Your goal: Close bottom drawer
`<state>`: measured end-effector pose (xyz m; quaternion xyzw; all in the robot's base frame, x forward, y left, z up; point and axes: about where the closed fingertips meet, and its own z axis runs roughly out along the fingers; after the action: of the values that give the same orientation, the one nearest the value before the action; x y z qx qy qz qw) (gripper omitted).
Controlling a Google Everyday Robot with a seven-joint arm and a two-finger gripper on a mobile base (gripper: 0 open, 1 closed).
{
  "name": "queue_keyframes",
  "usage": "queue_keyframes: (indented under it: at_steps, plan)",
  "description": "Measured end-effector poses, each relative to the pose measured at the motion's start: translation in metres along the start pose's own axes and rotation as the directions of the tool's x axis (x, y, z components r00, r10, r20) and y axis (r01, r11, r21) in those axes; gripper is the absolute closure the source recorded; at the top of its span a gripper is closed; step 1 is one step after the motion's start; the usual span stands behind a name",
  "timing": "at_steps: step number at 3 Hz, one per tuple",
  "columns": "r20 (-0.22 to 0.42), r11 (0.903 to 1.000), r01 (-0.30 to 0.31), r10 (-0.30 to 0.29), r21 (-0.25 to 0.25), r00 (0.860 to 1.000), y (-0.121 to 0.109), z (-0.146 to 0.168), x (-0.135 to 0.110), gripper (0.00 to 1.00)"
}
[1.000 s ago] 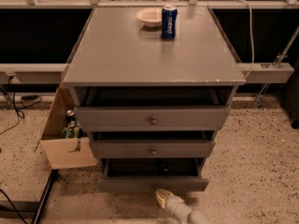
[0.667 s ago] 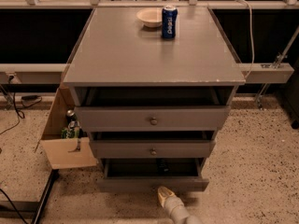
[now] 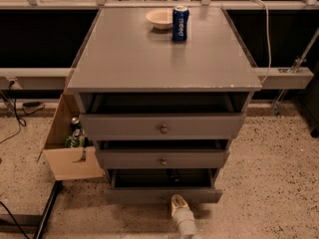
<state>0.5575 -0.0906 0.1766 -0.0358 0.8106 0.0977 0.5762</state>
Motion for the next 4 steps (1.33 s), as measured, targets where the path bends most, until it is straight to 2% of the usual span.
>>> queue_keyframes:
  at_steps: [1, 2, 4]
  plan:
    - [0.027, 0.9991, -0.005, 0.004, 0.042, 1.000, -0.007, 0.005, -0.005, 1.00]
    - [0.038, 0.9984, -0.010, 0.008, 0.056, 0.999, -0.010, 0.013, -0.005, 1.00]
    - [0.001, 1.0000, -0.005, 0.005, 0.008, 1.000, -0.006, 0.043, 0.002, 1.00]
